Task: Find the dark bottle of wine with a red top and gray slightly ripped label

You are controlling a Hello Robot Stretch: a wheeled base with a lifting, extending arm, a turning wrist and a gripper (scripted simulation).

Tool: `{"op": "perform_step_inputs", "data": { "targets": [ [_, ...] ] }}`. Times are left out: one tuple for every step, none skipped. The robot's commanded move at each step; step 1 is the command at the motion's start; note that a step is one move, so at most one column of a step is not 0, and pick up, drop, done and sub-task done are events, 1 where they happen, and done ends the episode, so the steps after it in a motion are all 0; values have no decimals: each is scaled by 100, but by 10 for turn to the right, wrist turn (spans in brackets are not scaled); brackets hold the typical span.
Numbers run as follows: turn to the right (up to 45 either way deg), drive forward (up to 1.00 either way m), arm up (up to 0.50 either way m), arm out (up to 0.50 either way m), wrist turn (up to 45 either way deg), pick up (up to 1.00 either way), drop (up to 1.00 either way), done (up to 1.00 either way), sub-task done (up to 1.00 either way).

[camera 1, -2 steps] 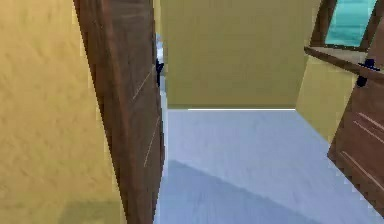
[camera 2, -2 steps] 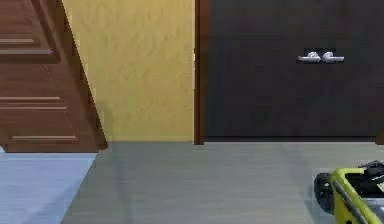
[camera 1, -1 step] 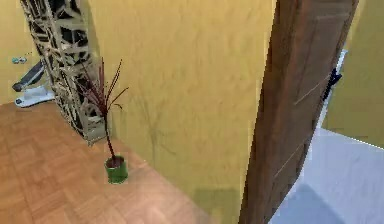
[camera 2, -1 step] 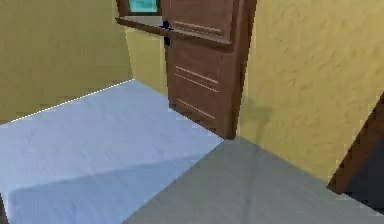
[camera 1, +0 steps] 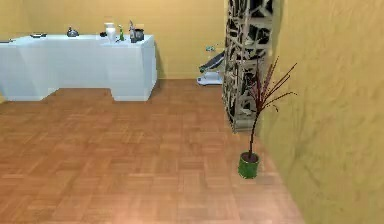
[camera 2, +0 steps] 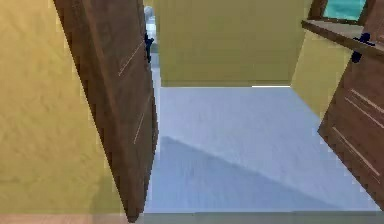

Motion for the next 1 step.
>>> {"op": "perform_step_inputs", "data": {
  "targets": [
    [-330, 0, 0, 0, 0, 0, 0, 0, 0]
  ]
}}
